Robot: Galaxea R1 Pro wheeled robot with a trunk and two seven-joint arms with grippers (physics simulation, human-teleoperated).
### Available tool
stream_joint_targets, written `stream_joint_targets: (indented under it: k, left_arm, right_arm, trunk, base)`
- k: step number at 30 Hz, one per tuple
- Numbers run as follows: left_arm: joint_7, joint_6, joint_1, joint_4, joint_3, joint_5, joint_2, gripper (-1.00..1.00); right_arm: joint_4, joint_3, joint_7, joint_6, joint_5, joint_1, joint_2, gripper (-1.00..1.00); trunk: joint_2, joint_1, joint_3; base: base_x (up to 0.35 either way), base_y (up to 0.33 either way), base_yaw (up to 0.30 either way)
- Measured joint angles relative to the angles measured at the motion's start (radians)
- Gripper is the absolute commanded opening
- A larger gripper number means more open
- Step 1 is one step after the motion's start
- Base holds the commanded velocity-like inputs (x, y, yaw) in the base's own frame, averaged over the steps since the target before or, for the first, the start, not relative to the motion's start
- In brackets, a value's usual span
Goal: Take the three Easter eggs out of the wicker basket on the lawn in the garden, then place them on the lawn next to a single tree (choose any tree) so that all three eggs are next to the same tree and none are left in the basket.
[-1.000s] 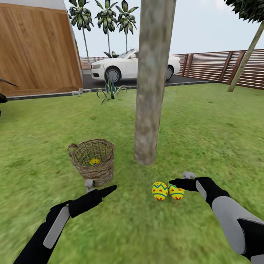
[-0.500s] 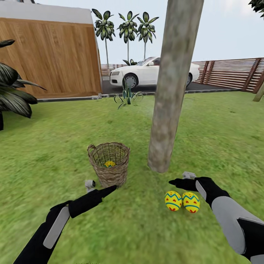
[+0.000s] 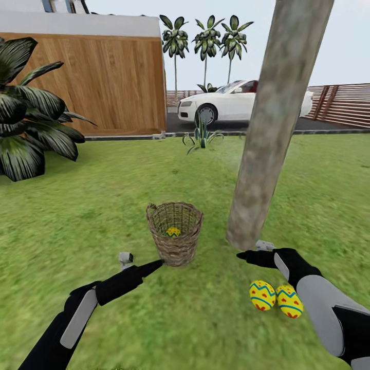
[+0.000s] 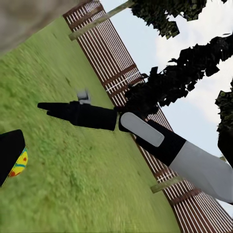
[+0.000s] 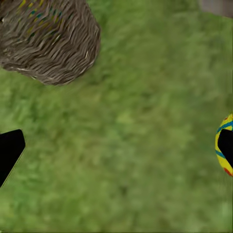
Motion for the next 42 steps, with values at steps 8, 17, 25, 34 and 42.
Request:
stream_joint_targets:
  k: [8, 17, 25, 34, 42]
  left_arm:
    - [0.000, 0.000, 0.000, 0.001, 0.001, -0.001, 0.000, 1.00]
    - [-0.001, -0.003, 0.000, 0.002, 0.001, 0.001, 0.000, 1.00]
    - [-0.004, -0.008, 0.001, 0.011, 0.001, 0.002, -0.001, 1.00]
    - [-0.004, -0.011, 0.001, 0.039, 0.004, 0.004, -0.003, 1.00]
    - [-0.004, -0.011, 0.001, 0.040, 0.004, 0.004, -0.004, 1.00]
  right_arm:
    - [0.000, 0.000, 0.001, 0.012, 0.000, -0.001, 0.000, 1.00]
    - [-0.001, -0.001, 0.002, 0.052, 0.000, 0.000, 0.000, 1.00]
    - [-0.001, -0.002, 0.002, 0.053, 0.000, 0.000, 0.000, 1.00]
    - [0.000, -0.003, 0.002, 0.054, 0.000, 0.000, 0.000, 1.00]
    - [0.000, -0.003, 0.002, 0.054, 0.000, 0.001, 0.000, 1.00]
  trunk:
    - [0.056, -0.031, 0.025]
    - [0.063, -0.035, 0.028]
    - [0.063, -0.035, 0.028]
    - [0.063, -0.035, 0.028]
    - [0.063, -0.035, 0.028]
  base:
    - [0.000, 0.000, 0.289]
    - [0.000, 0.000, 0.149]
    - [0.000, 0.017, 0.003]
    - [0.006, 0.275, 0.000]
    - [0.085, 0.304, 0.000]
